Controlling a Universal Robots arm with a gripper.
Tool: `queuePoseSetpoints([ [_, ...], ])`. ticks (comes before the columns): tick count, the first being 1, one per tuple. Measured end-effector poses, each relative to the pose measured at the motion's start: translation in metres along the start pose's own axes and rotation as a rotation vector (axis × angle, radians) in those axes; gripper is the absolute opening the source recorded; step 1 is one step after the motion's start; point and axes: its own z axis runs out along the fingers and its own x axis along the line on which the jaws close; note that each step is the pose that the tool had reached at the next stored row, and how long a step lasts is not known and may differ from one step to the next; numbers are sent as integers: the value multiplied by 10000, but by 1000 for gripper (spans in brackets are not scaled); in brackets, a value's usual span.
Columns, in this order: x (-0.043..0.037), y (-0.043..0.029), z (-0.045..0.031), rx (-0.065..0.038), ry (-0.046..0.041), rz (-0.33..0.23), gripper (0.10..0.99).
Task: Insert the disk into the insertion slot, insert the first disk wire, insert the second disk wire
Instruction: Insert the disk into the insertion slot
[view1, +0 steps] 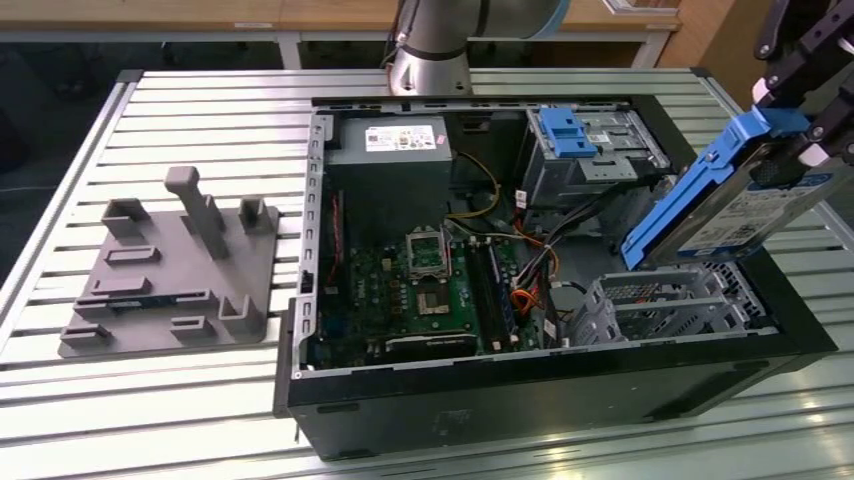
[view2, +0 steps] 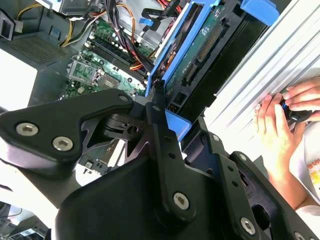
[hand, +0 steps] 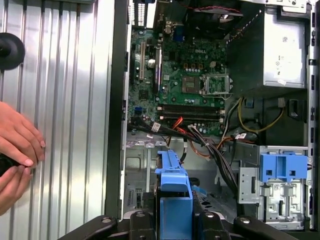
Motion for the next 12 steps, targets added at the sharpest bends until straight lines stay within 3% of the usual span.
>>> queuePoseSetpoints([
  [12, 2, -2, 21, 8, -2, 71, 365],
])
